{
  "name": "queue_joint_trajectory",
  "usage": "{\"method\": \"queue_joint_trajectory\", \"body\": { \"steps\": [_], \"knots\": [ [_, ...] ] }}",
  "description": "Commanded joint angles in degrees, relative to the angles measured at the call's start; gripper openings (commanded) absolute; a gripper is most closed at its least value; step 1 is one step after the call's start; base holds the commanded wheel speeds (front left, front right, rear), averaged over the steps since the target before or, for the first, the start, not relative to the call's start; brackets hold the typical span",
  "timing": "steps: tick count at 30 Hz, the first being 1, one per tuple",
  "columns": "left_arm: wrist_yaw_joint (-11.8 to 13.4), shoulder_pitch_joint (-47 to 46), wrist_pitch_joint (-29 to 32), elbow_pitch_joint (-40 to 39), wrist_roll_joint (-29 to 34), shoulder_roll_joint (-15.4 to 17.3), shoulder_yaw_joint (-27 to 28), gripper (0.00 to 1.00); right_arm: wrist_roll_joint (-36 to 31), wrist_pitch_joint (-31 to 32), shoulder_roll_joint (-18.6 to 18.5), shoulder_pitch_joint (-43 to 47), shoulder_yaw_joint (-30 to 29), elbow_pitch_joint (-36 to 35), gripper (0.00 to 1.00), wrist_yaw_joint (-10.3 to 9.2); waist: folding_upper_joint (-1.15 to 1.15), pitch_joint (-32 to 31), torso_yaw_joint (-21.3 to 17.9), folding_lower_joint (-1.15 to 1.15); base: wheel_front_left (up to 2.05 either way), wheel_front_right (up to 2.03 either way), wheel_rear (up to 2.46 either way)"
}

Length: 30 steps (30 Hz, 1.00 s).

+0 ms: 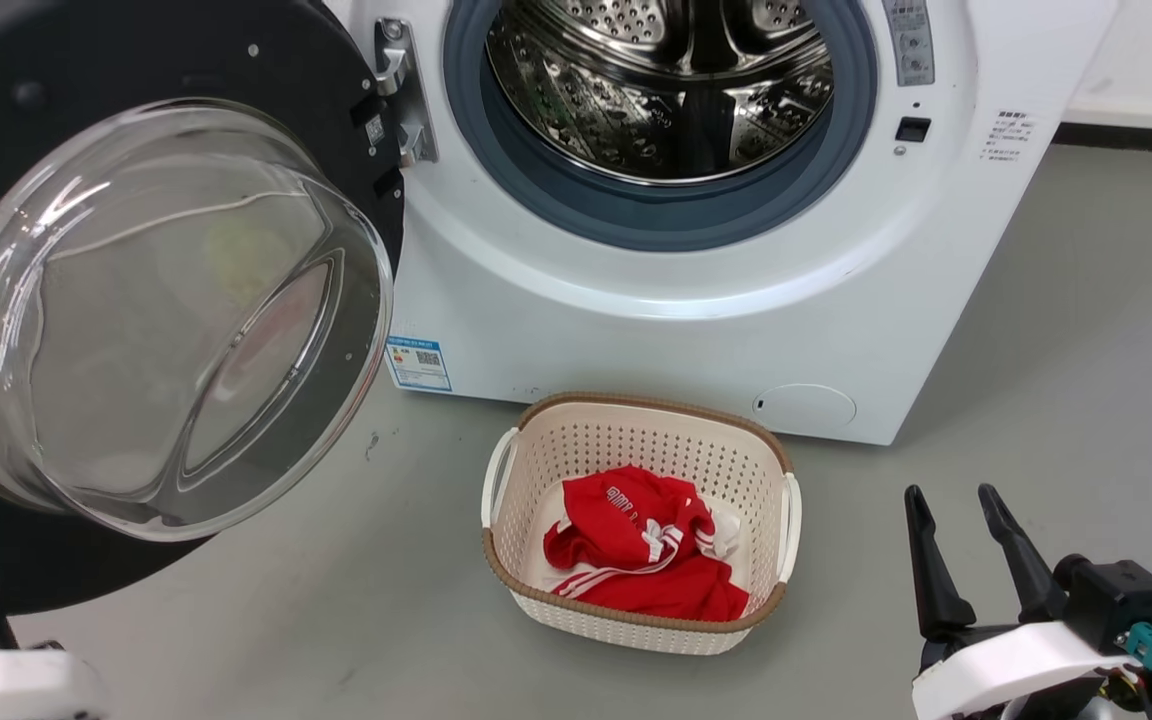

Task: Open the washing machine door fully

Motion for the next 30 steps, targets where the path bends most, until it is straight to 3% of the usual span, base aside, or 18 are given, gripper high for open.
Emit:
{"method": "queue_joint_trajectory", "body": {
  "steps": [1, 6, 8, 9, 10, 18, 30],
  "knots": [
    [-0.16, 0.57, -0.1, -0.39, 0.3, -0.23, 0.07, 0.0, 0.2, -0.37, 0.09, 0.37, 0.14, 0.07, 1.0, -0.02, 0.0, -0.48, -0.09, -0.01, 0.0, 0.0, 0.0],
    [-1.59, 5.2, -0.11, -5.3, 2.53, -6.04, -1.76, 0.0, -0.06, -0.43, 0.09, 1.38, 0.36, -0.23, 1.0, -0.02, 0.0, -1.56, -0.39, -0.01, 0.0, 0.0, 0.0],
    [-2.14, 6.53, -0.11, -6.93, 3.33, -7.98, -2.79, 0.44, -0.29, -0.46, 0.09, 1.43, 0.56, -0.35, 1.0, -0.02, 0.0, -1.93, -0.64, -0.01, 0.0, 0.0, 0.0],
    [-2.48, 7.21, -0.12, -7.6, 3.91, -8.82, -3.38, 0.81, -0.37, -0.45, 0.08, 1.54, 0.6, -0.49, 1.0, -0.02, 0.0, -2.05, -0.73, -0.01, 0.0, 0.0, 0.0],
    [-2.51, 7.75, -0.12, -8.4, 4.53, -9.6, -3.94, 1.0, -0.52, -0.4, 0.09, 1.73, 0.67, -0.52, 1.0, -0.02, 0.0, -2.26, -0.82, -0.01, 0.0, 0.0, 0.0],
    [-3.31, 8.88, -0.11, -11.41, 7.81, -12.94, -9.82, 1.0, -2.54, 0.01, 0.09, 2.21, 0.95, -2.07, 1.0, -0.02, 0.0, -3.15, -1.9, -0.01, 0.0, 0.0, 0.0],
    [-5.98, 1.73, -0.12, -11.17, 10.4, -13.5, -15.66, 1.0, -6.12, 1.0, 0.09, 1.2, -0.66, -5.67, 1.0, -0.02, 0.0, -2.21, -4.76, -0.01, 0.0, 0.0, 0.0]
  ]
}}
